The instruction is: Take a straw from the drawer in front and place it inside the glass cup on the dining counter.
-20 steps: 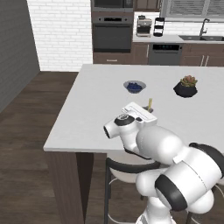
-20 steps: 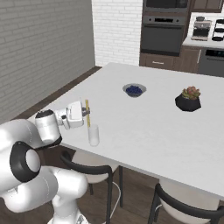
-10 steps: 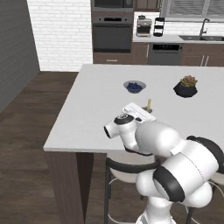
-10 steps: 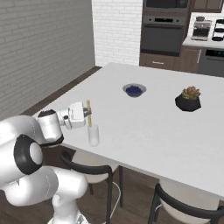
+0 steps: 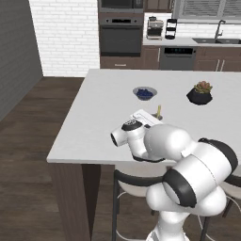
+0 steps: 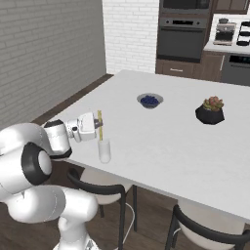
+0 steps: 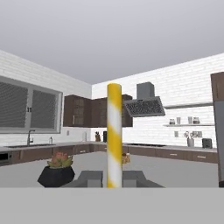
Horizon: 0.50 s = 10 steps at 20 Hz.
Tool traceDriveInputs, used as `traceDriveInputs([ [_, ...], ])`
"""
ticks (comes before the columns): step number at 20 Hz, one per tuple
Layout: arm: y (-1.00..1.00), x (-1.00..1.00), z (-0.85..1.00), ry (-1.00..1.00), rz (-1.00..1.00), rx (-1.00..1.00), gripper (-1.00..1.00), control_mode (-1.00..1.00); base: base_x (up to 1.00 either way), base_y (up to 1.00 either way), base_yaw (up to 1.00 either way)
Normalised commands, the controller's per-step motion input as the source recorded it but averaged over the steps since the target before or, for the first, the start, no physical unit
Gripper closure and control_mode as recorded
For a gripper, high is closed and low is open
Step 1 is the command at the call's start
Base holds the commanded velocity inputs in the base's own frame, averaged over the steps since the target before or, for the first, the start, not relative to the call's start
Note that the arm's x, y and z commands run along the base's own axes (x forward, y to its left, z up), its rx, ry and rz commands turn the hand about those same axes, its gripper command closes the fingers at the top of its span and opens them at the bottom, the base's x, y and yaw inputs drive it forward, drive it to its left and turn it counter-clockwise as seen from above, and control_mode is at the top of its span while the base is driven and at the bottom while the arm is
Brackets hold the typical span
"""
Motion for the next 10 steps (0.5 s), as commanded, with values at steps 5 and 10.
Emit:
traceDriveInputs([
  [5, -0.01, 0.00, -0.21, 0.00, 0.00, 0.03, 1.00, -1.00, 0.00, 0.00, 0.00],
  [10, -0.02, 0.00, -0.17, 0.00, 0.00, 0.02, 1.00, -1.00, 0.00, 0.00, 0.00],
])
